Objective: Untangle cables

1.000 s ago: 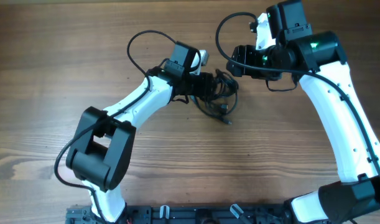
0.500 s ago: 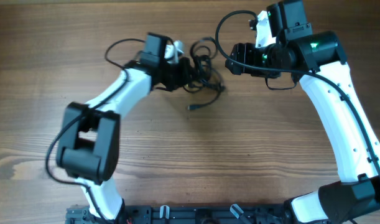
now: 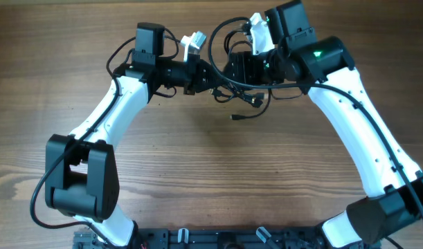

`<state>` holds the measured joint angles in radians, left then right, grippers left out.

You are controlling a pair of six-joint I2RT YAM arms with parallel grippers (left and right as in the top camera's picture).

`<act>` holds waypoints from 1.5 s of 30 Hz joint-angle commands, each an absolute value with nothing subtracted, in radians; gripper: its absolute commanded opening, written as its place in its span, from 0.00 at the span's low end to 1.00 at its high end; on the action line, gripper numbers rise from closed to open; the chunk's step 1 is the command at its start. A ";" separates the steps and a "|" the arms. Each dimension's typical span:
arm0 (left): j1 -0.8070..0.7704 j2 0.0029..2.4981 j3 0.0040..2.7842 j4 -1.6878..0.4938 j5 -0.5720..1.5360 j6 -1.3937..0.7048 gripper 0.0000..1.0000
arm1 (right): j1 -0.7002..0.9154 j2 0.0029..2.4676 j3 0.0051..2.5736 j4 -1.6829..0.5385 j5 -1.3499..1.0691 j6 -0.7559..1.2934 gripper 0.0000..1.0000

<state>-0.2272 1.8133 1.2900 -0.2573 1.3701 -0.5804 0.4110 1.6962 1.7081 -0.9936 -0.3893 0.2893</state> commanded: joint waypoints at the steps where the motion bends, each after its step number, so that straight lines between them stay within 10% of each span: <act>1: -0.220 1.778 1.296 -0.250 1.509 -0.507 0.04 | 0.413 1.717 1.708 -0.952 -0.402 0.318 0.51; 9: -0.220 1.778 1.296 -0.249 1.564 -0.501 0.04 | 0.413 1.766 1.708 -0.922 -0.402 0.368 0.31; 11: -0.220 1.778 1.296 -0.237 1.563 -0.501 0.04 | 0.413 1.770 1.708 -0.916 -0.395 0.368 0.04; 30: -0.206 1.778 1.296 -0.406 0.422 -0.539 0.04 | 0.230 1.518 1.709 -1.332 -0.664 0.017 0.04; 33: -0.176 1.756 1.296 -0.386 0.465 -0.534 0.04 | 0.231 1.518 1.709 -1.366 -0.313 0.228 0.04; 42: -0.283 1.726 1.295 -0.568 0.709 -0.530 0.04 | 0.255 1.602 1.709 -1.256 -0.345 0.236 0.04; 45: -0.384 1.734 1.295 -0.666 0.649 -0.527 0.42 | 0.255 1.614 1.709 -1.238 -0.344 0.234 0.05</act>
